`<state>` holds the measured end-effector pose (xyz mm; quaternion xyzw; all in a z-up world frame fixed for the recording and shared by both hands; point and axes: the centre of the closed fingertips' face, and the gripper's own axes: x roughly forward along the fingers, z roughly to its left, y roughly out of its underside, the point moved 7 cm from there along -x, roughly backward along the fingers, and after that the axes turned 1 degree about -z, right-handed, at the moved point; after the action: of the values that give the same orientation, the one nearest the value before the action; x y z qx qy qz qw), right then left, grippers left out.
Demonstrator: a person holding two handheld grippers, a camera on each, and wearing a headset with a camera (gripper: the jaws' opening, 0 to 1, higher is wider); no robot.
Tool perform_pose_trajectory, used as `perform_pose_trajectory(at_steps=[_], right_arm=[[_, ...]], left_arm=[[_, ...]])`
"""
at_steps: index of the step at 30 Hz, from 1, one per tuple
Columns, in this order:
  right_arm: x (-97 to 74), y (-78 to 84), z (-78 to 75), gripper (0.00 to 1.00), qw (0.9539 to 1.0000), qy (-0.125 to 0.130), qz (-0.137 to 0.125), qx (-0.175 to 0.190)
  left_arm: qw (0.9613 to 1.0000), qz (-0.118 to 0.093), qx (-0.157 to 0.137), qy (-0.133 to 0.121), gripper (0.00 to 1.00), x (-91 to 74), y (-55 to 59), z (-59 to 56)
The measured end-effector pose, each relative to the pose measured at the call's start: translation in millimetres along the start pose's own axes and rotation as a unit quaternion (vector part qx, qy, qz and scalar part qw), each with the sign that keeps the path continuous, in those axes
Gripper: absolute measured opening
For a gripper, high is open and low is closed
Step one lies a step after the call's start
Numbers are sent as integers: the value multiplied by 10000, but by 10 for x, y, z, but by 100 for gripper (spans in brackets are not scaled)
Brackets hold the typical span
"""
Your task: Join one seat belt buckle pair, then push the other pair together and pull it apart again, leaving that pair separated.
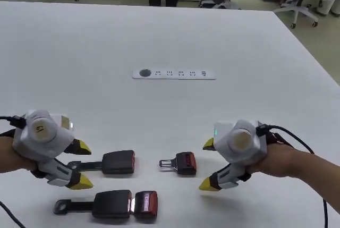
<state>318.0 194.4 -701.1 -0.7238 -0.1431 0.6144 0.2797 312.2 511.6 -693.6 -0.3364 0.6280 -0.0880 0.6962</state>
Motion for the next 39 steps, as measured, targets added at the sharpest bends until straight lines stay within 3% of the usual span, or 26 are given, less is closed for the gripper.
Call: perform_pose_trajectory(at_steps=[7,15,22,24,27,31,36,39], right_arm=[[-62,60,157,62,9990,191,-237,315],[-129,115,297,67,9951,415,-550,708],[-158,134,423,76,9878,660,-945,1043],[-165,137,455,80,9849,729,-1082,1141],[-165,169,528,85,9830,773,-1170,1186],[-163,196,615,91,9789,843,-1337,1294],[-166,220,689,94,9729,944,-1537,1444],[-175,192,762,97,9682,1005,-1695,1541]], left_arm=[[9976,-447,-471,-240,56,-164,158,-76],[9911,-912,-800,-545,63,-253,285,-234],[9838,-1274,-987,-793,67,-303,451,-362],[9796,-1435,-1102,-880,69,-309,483,-407],[9771,-1523,-1173,-916,74,-304,497,-539],[9729,-1661,-1293,-955,80,-305,580,-600],[9635,-1989,-1464,-1033,91,-299,521,-756],[9611,-2039,-1516,-1079,95,-295,513,-823]])
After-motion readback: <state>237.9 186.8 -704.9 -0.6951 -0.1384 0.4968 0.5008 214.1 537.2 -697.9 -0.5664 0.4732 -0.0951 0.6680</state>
